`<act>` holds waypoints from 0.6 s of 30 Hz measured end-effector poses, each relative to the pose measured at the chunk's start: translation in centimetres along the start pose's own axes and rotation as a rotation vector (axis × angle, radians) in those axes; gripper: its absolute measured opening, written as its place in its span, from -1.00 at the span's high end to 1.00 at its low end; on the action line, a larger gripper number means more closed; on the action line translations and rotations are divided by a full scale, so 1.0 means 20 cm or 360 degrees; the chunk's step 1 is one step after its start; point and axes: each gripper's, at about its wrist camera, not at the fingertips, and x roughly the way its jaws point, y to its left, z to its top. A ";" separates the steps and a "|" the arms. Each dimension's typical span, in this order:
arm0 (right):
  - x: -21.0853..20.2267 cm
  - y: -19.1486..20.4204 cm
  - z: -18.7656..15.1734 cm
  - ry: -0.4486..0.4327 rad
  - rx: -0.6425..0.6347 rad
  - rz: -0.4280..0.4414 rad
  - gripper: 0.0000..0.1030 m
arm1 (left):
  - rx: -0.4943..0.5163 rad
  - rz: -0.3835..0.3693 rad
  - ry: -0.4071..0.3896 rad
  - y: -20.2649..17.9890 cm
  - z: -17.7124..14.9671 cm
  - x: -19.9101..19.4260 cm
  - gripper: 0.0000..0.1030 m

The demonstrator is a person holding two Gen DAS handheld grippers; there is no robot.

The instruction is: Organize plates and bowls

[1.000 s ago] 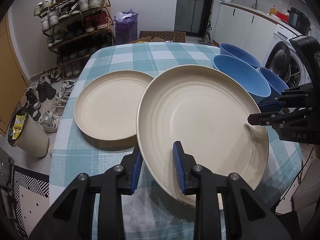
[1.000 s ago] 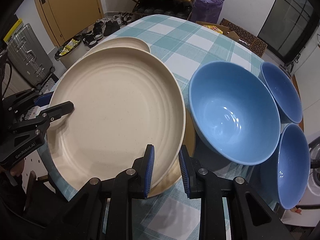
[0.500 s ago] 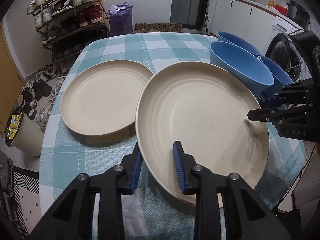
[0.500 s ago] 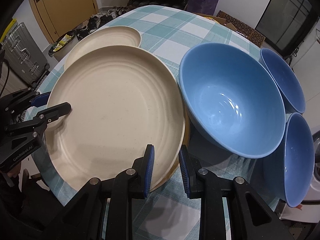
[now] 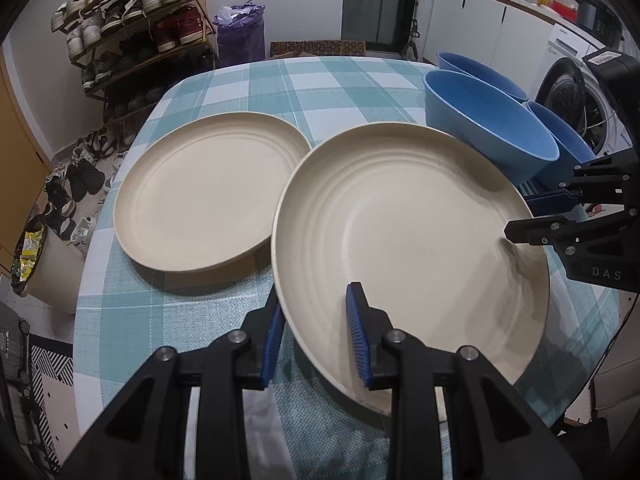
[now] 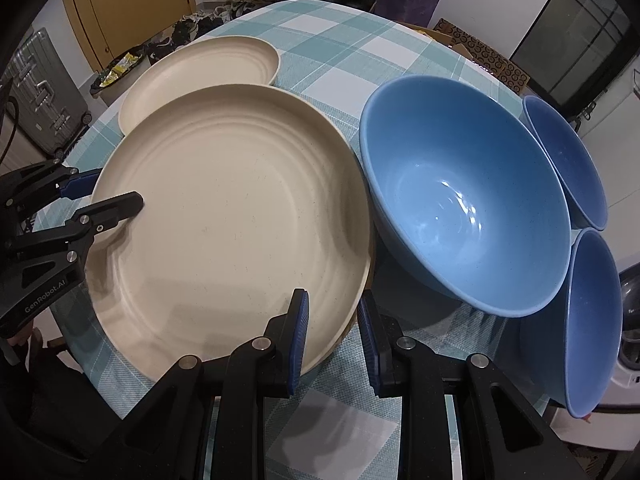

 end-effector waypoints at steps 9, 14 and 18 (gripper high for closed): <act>0.05 0.01 -0.01 0.0038 -0.0039 -0.0057 0.51 | 0.0010 0.0008 0.0004 -0.01 -0.01 0.03 0.45; 0.05 0.02 -0.01 0.0034 -0.0037 -0.0061 0.51 | 0.0046 0.0045 -0.0009 -0.04 -0.02 0.03 0.45; 0.04 0.03 -0.02 0.0019 -0.0042 -0.0055 0.51 | 0.0059 0.0062 -0.0011 -0.04 -0.02 0.04 0.45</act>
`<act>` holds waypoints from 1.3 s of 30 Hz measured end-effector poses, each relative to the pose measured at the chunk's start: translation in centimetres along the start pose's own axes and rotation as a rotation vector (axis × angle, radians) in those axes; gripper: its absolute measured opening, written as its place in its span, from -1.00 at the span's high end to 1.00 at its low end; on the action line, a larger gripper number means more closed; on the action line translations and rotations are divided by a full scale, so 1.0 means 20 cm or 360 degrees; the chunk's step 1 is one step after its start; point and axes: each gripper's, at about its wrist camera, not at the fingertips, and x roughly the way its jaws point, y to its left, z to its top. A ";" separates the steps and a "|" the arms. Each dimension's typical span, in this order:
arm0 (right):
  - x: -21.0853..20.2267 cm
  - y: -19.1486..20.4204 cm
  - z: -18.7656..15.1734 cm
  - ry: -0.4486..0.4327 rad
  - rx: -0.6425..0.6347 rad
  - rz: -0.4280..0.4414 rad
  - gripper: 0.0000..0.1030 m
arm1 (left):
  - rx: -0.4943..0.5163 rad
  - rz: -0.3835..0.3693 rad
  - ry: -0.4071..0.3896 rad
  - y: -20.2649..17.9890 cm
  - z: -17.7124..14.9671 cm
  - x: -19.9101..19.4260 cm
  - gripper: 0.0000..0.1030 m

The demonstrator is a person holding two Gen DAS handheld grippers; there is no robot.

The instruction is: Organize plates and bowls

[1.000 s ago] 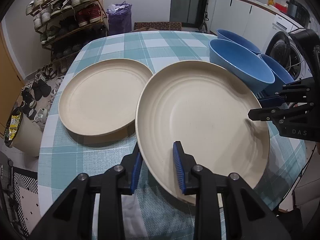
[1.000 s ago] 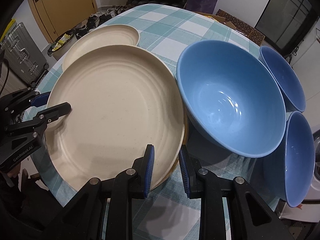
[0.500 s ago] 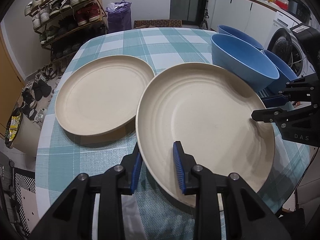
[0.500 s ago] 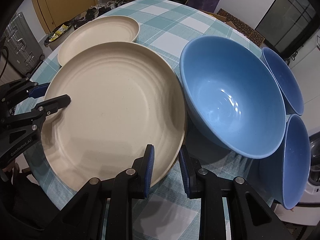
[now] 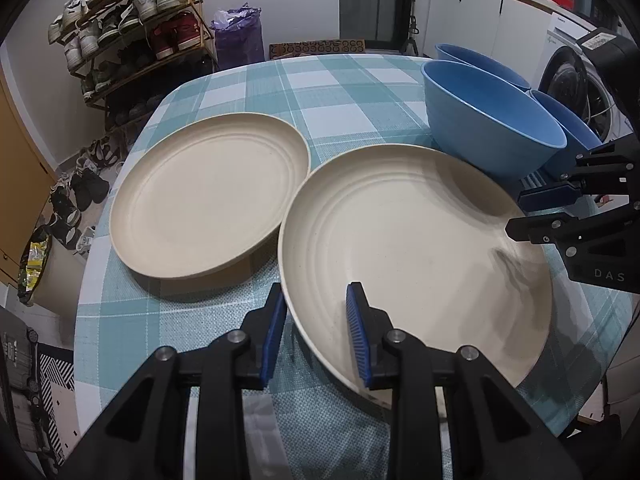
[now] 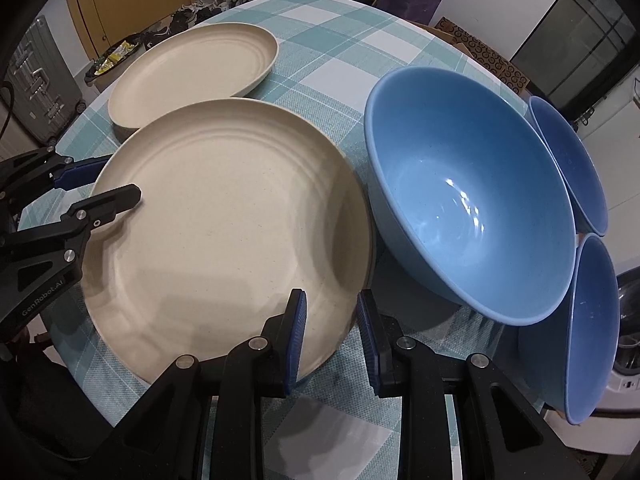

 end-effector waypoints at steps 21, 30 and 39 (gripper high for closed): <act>-0.06 0.04 -0.01 -0.0067 -0.0051 0.0189 -0.33 | 0.0006 -0.0034 -0.0066 0.01 0.00 -0.06 -0.08; -0.18 0.04 0.04 -0.0236 0.0031 0.0302 -0.66 | -0.0064 -0.0023 -0.0215 0.05 0.04 -0.21 -0.66; -0.33 -0.02 0.11 -0.0463 0.0121 0.0357 -0.98 | -0.0176 -0.0026 -0.0329 0.16 0.08 -0.30 -1.00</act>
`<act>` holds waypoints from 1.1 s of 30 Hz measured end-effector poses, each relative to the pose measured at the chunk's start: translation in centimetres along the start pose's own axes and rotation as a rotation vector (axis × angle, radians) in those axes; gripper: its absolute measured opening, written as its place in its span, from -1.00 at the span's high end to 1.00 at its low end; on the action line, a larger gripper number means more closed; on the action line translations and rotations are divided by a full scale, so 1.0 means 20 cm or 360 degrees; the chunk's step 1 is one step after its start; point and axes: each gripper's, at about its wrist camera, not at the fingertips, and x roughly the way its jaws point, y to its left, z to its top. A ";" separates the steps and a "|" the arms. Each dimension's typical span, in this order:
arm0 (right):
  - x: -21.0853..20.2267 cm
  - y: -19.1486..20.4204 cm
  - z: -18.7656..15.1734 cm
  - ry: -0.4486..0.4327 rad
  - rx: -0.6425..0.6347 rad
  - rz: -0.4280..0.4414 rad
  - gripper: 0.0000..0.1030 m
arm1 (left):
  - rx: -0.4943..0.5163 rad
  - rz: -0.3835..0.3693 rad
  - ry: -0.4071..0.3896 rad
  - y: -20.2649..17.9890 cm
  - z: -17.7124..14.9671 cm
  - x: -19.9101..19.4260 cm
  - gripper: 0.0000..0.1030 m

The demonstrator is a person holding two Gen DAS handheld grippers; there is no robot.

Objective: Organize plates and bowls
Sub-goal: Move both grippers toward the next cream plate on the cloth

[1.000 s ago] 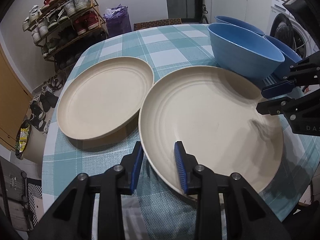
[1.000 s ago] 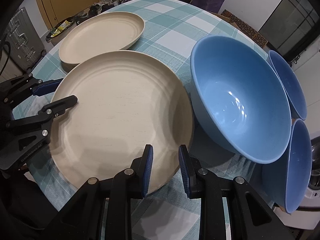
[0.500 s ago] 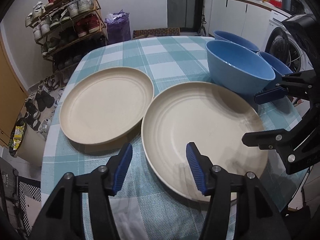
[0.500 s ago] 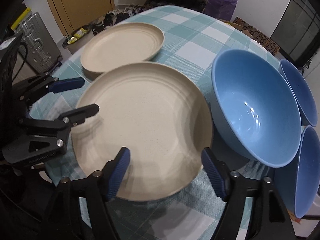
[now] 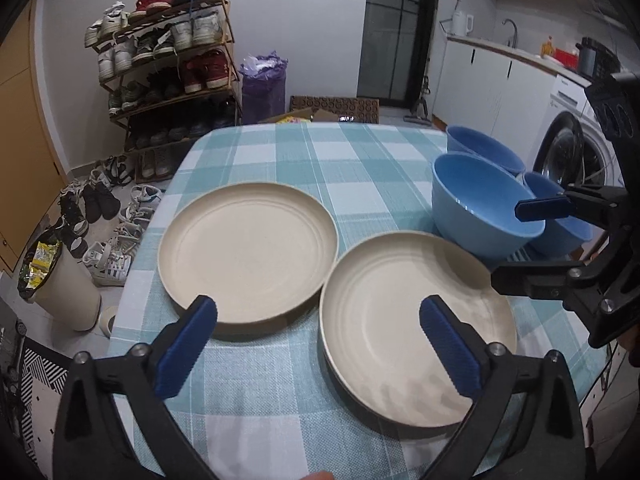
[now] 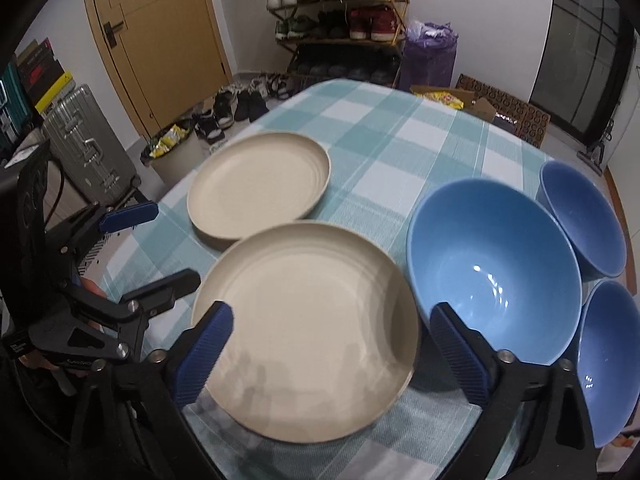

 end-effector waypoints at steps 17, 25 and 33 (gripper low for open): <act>-0.15 0.01 0.14 -0.0198 0.0029 -0.0024 -0.98 | -0.0142 0.0110 -0.0177 0.19 0.15 -0.09 -1.00; -0.17 -0.03 0.20 -0.0250 0.0119 -0.0050 -0.98 | -0.0181 0.0156 -0.0192 0.24 0.19 -0.05 -1.00; -0.14 -0.02 0.25 -0.0269 0.0167 -0.0044 -0.98 | -0.0220 0.0179 -0.0173 0.30 0.17 0.01 -1.00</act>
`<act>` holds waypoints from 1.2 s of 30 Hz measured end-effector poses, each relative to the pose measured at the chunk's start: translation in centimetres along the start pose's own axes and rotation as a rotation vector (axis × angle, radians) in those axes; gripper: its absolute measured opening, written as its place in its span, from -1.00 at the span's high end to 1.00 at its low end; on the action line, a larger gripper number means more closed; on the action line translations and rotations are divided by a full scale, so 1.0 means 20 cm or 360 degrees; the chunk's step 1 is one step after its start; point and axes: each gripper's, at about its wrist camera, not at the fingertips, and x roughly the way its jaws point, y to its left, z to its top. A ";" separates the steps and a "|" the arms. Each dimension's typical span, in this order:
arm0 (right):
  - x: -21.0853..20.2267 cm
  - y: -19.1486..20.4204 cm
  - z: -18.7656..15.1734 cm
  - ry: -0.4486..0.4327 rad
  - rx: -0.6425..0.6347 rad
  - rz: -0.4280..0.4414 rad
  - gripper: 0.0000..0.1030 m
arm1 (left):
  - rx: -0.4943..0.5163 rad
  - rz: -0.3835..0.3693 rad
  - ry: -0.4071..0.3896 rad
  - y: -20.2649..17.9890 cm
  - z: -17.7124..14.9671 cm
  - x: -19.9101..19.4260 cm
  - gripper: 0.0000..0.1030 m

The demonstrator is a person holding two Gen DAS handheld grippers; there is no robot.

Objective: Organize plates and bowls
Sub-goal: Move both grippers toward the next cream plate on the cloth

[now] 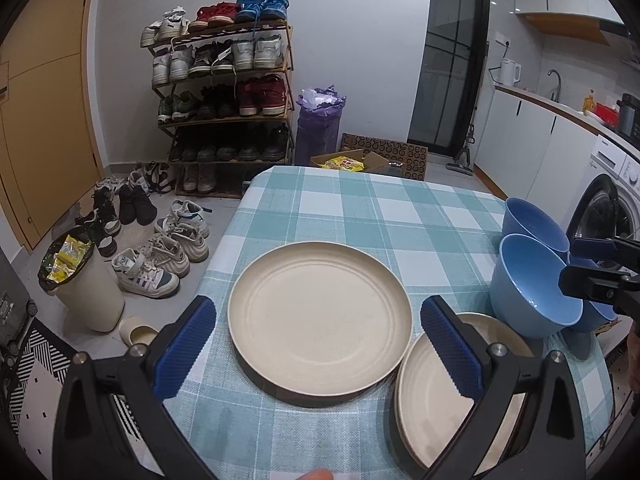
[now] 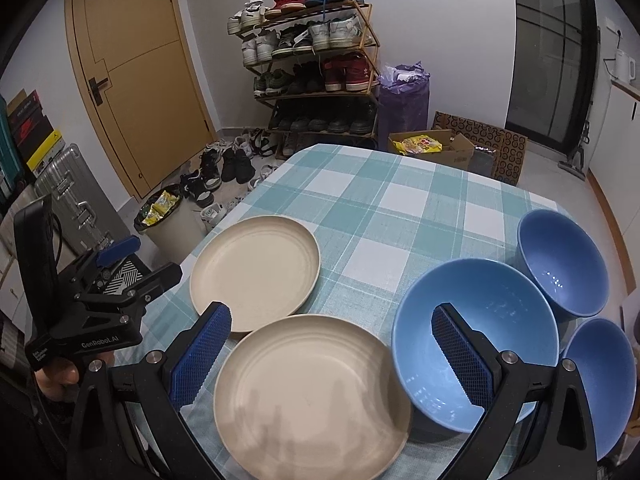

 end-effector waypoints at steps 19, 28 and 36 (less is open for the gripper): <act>0.24 0.13 0.07 0.0062 -0.0009 0.0008 -0.98 | -0.0119 0.0097 0.0074 0.18 -0.04 0.18 -1.00; 0.44 0.17 0.08 0.0147 -0.0006 -0.0004 -0.98 | -0.0156 0.0129 0.0105 0.22 -0.07 0.25 -1.00; 0.64 0.14 0.07 0.0241 0.0067 -0.0028 -0.98 | -0.0168 0.0116 0.0147 0.24 -0.11 0.32 -1.00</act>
